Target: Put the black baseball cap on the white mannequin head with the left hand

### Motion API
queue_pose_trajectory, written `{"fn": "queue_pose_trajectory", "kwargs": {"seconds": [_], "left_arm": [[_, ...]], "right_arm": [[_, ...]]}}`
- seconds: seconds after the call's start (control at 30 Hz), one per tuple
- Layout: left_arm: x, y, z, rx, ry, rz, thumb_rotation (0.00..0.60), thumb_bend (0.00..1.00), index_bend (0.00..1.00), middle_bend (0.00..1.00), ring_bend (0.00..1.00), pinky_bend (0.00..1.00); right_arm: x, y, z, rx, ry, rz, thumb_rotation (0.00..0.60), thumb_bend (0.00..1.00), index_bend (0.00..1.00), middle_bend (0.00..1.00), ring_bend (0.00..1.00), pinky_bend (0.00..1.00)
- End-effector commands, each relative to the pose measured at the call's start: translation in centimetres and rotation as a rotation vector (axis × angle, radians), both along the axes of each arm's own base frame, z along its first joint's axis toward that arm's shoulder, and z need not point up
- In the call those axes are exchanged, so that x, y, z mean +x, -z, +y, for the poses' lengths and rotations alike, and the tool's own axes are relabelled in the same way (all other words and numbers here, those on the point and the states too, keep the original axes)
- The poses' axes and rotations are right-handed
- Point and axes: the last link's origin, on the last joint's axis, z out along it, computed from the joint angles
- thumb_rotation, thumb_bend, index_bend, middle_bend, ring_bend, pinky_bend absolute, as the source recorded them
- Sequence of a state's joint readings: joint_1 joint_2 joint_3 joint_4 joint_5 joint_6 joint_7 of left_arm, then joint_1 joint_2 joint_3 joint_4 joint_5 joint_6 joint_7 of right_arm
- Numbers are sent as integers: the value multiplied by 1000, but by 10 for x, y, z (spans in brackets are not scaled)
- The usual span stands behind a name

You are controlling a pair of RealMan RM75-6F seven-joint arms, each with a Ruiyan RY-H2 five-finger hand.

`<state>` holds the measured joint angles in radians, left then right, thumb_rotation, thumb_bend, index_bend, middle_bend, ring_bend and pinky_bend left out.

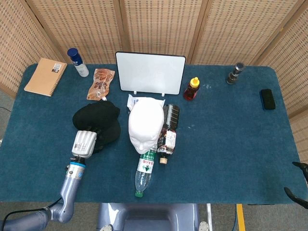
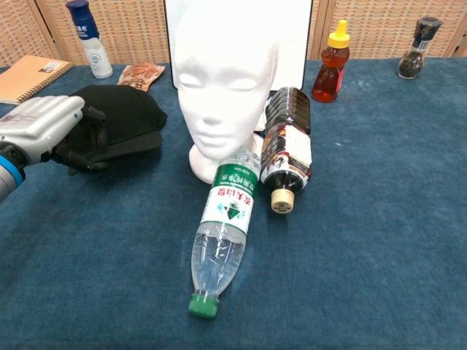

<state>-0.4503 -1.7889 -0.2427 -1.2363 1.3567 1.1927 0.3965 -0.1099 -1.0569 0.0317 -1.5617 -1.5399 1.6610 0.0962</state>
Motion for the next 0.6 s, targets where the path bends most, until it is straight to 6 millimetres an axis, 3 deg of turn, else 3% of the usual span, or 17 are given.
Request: {"fn": "queue_pose_trajectory", "kwargs": {"seconds": [0.03, 0.17, 0.33, 0.47, 0.6], "left_arm": [[-1, -4, 10, 5, -6, 9, 600, 220, 551, 504, 378, 602], [-2, -10, 29, -5, -15, 27, 600, 220, 551, 488, 364, 580], [-4, -11, 38, -47, -18, 61, 600, 260, 544, 440, 322, 538], [-7, -10, 39, -85, -25, 72, 600, 416, 530, 402, 294, 512], [-7, -14, 40, -77, -18, 61, 600, 589, 530, 399, 294, 560]], "right_arm": [[2, 0, -1, 1, -4, 4, 600, 198, 234, 288, 283, 311], [5, 0, -1, -1, -6, 8, 600, 199, 234, 288, 283, 311], [7, 0, 0, -4, -5, 6, 600, 198, 234, 288, 283, 311], [8, -1, 0, -5, -8, 8, 600, 199, 234, 288, 283, 311], [9, -2, 0, -6, -13, 9, 600, 199, 234, 288, 283, 311]]}}
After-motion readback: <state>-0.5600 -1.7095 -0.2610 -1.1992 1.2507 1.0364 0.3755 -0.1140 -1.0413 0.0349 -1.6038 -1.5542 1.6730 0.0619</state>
